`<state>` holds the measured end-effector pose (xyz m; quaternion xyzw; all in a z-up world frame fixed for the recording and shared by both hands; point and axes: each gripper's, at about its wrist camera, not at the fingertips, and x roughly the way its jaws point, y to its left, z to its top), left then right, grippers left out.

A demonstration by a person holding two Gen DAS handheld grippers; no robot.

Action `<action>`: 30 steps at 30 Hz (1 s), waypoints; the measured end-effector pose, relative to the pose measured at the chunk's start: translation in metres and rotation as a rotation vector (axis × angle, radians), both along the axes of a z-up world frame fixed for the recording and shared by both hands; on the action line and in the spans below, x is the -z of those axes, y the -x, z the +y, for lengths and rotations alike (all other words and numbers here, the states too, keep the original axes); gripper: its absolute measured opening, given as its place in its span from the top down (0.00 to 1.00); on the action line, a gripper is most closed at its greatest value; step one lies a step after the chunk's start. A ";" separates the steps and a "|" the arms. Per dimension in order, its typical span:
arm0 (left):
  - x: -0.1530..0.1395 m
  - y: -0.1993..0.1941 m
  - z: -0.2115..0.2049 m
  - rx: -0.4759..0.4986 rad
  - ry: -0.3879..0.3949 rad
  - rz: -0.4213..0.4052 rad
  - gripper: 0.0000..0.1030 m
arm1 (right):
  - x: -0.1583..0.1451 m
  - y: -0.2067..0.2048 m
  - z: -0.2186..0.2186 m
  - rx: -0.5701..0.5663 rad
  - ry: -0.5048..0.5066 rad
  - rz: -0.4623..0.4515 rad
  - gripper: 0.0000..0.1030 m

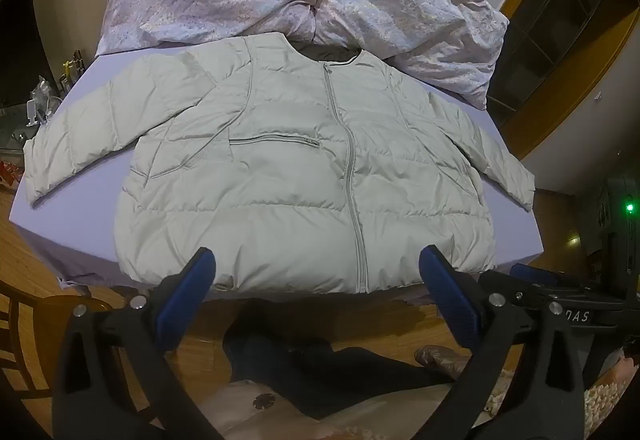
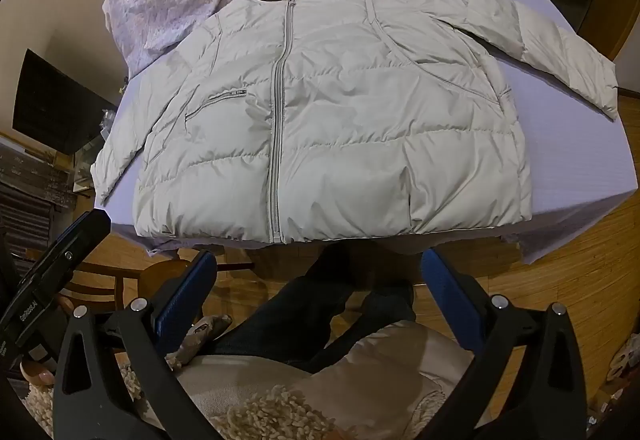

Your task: Fold large clothes

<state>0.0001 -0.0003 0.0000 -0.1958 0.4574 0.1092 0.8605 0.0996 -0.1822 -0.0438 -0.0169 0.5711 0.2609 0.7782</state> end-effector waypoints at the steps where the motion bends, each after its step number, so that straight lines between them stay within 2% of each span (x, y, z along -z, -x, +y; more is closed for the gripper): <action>1: 0.000 0.000 0.000 0.000 0.000 -0.001 0.02 | 0.000 0.000 0.000 0.000 -0.002 0.001 0.01; 30: -0.002 0.001 0.006 -0.002 0.007 0.000 0.02 | 0.000 -0.001 0.002 0.000 -0.002 0.003 0.01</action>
